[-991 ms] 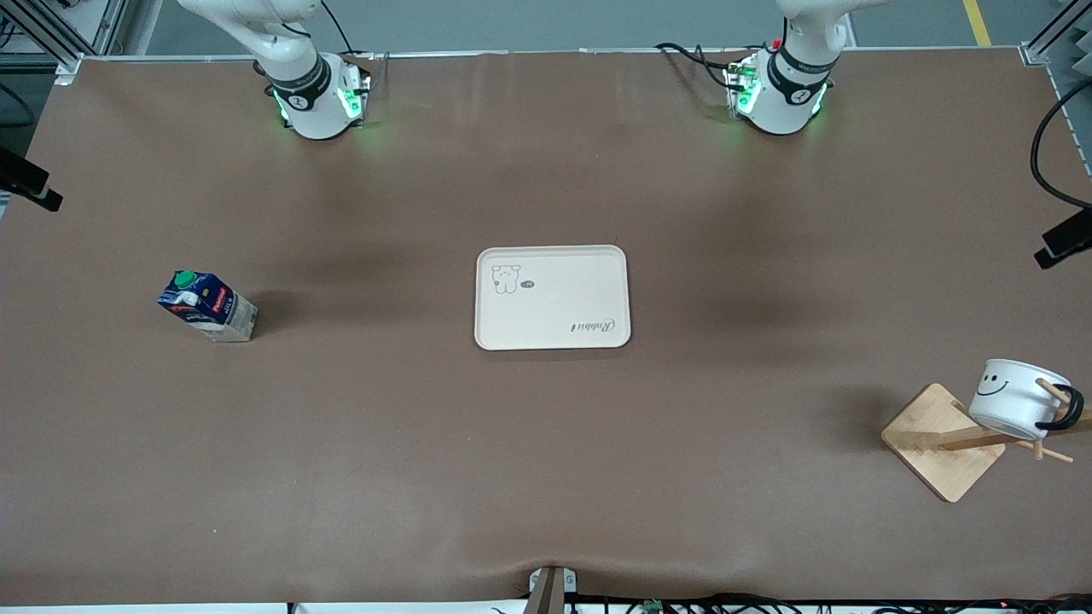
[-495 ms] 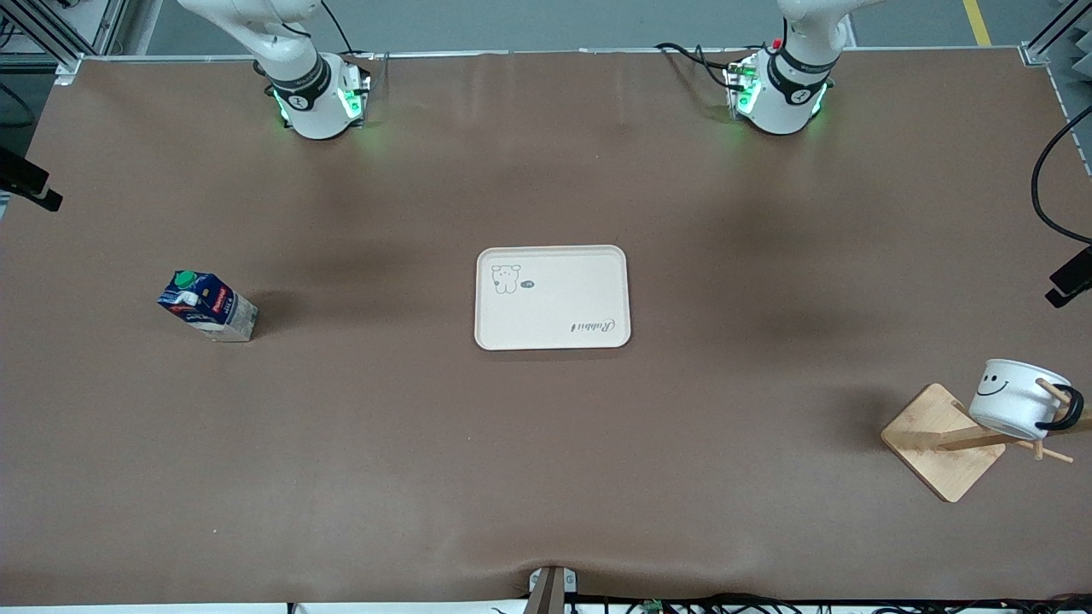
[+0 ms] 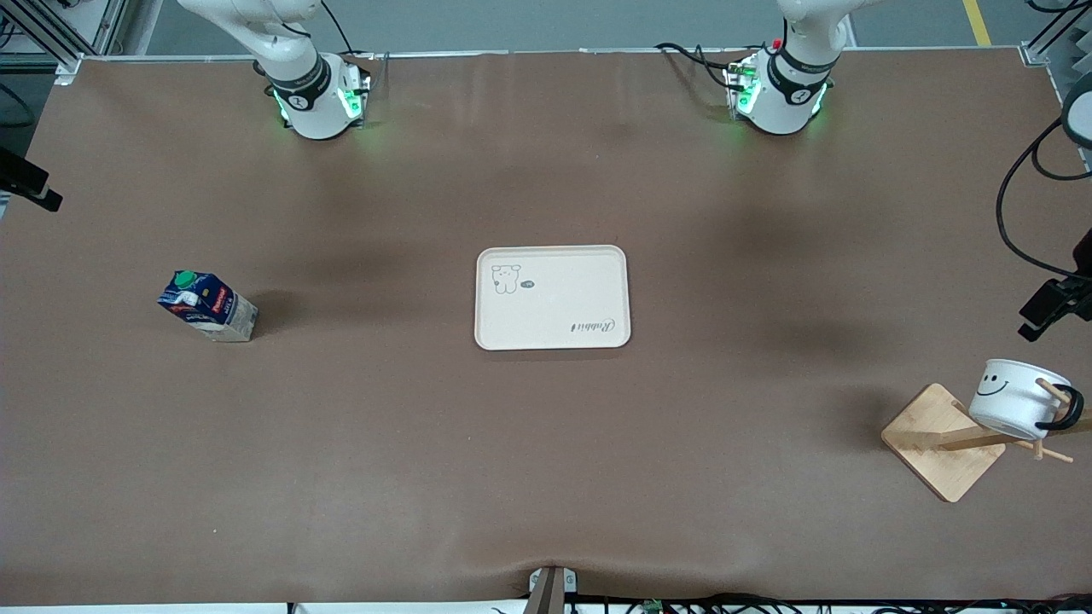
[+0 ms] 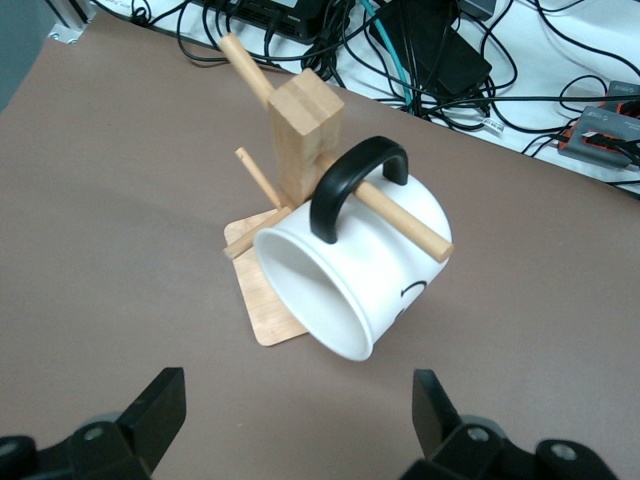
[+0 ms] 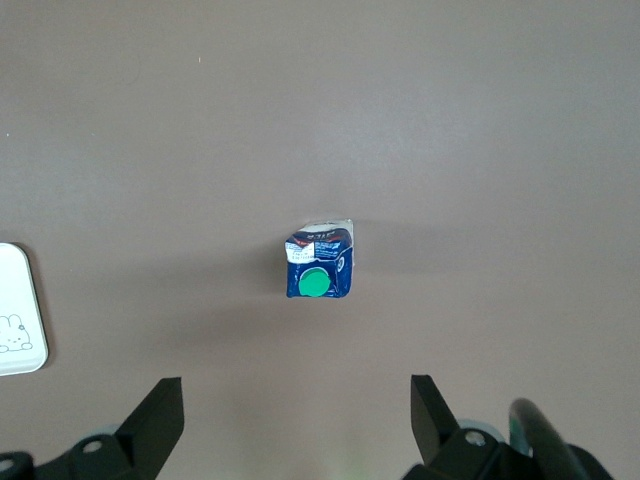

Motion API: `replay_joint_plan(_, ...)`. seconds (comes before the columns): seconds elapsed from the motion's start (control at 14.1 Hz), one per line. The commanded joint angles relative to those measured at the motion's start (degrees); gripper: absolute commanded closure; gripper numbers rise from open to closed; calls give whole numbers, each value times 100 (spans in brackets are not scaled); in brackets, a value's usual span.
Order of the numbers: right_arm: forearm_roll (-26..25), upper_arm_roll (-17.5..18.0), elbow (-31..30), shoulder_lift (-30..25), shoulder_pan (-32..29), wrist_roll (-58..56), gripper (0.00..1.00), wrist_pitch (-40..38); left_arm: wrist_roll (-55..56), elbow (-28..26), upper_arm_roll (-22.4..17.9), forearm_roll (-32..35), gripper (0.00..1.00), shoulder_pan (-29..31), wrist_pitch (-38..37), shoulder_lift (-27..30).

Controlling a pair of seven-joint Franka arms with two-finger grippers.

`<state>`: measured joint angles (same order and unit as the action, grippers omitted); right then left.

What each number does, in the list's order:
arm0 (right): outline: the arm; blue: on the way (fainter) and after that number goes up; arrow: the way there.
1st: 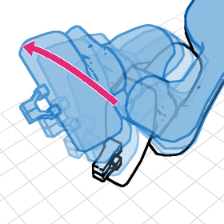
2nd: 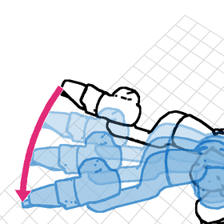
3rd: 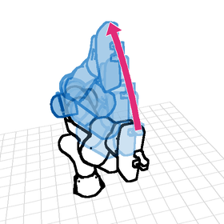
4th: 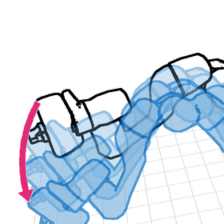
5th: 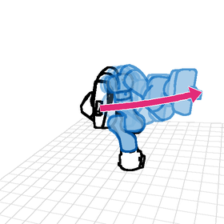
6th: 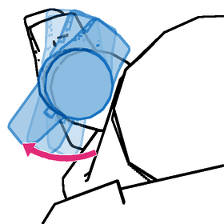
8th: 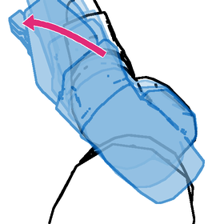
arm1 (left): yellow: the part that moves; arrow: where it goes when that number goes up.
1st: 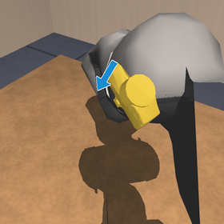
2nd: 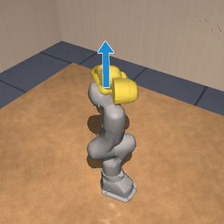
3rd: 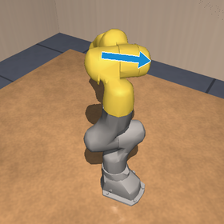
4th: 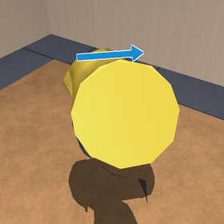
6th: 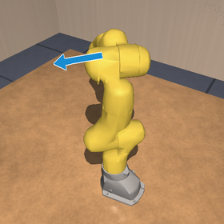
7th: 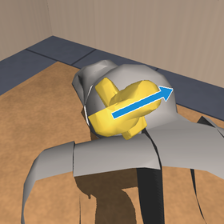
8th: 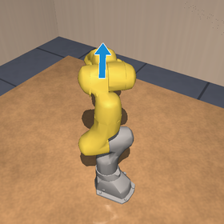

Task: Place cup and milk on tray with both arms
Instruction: 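Reach the left gripper to the white mug and grasp its rim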

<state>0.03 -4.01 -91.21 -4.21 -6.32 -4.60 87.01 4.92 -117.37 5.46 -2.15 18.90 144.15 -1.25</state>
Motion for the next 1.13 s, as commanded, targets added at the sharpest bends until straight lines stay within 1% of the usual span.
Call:
replay_joint_plan(0.0,129,76,25,-1,-124,3,0,0,53,-5,121,-93,7,-1,463,-234)
replay_joint_plan(0.07,129,76,25,-1,-124,3,0,9,53,-5,174,-93,10,-1,595,-313)
replay_joint_plan(0.21,129,76,25,-1,-124,3,0,9,44,21,192,-93,11,-1,798,-480)
replay_joint_plan(0.35,129,76,25,-1,-124,3,0,9,44,47,219,-93,15,-18,939,-577)
replay_joint_plan(0.64,120,76,25,-1,-124,3,0,9,-61,56,289,-76,26,-27,1272,-797)
replay_joint_plan(0.85,129,76,25,-1,-124,3,0,9,-88,65,333,-14,44,-27,1300,-815)
replay_joint_plan(1.06,120,76,25,-1,-124,3,0,9,-105,83,342,-5,65,-62,1352,-868)
